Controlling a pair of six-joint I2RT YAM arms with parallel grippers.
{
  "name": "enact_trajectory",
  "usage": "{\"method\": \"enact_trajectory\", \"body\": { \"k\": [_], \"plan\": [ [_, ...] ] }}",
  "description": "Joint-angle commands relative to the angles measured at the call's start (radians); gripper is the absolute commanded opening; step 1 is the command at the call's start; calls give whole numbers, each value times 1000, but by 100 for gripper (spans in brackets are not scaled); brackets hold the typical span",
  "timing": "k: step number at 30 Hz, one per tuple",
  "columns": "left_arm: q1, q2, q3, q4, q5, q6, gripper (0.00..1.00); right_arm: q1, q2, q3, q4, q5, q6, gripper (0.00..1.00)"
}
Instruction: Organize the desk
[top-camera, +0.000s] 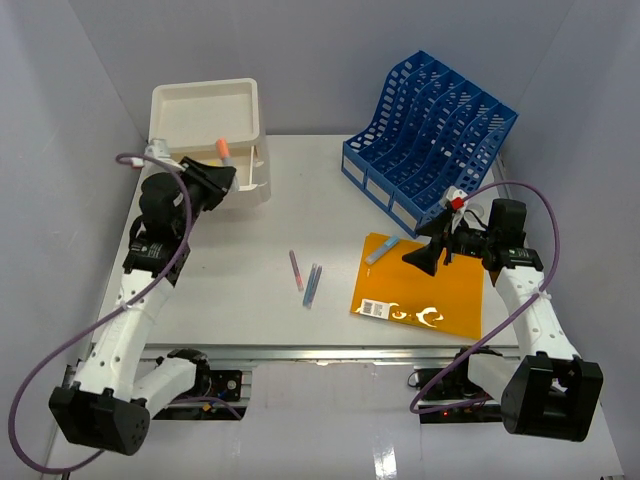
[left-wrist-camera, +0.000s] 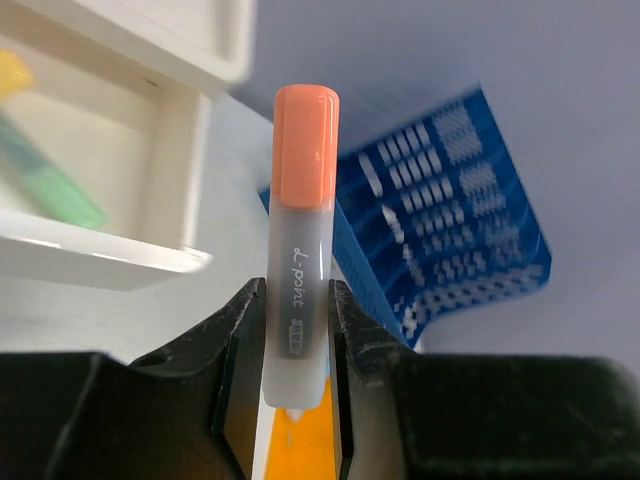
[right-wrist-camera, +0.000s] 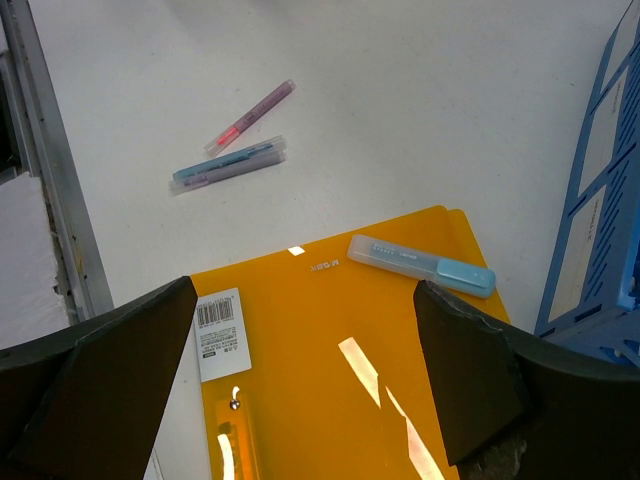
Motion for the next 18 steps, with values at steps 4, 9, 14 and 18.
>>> {"method": "enact_trajectory", "body": {
  "k": [4, 9, 14, 18],
  "plan": [
    [259, 47, -3, -153, -29, -403, 0, -6, -14, -10, 4, -16, -3, 96],
    [315, 189, 99, -243, 10, -490, 0, -6, -18, -11, 8, -5, -3, 96],
    [328, 282, 170, -266, 26, -531, 34, -6, -13, -11, 8, -2, -2, 96],
    [329, 316, 203, -237, 48, -508, 58, -6, -7, -13, 12, 8, 5, 96]
  ]
}}
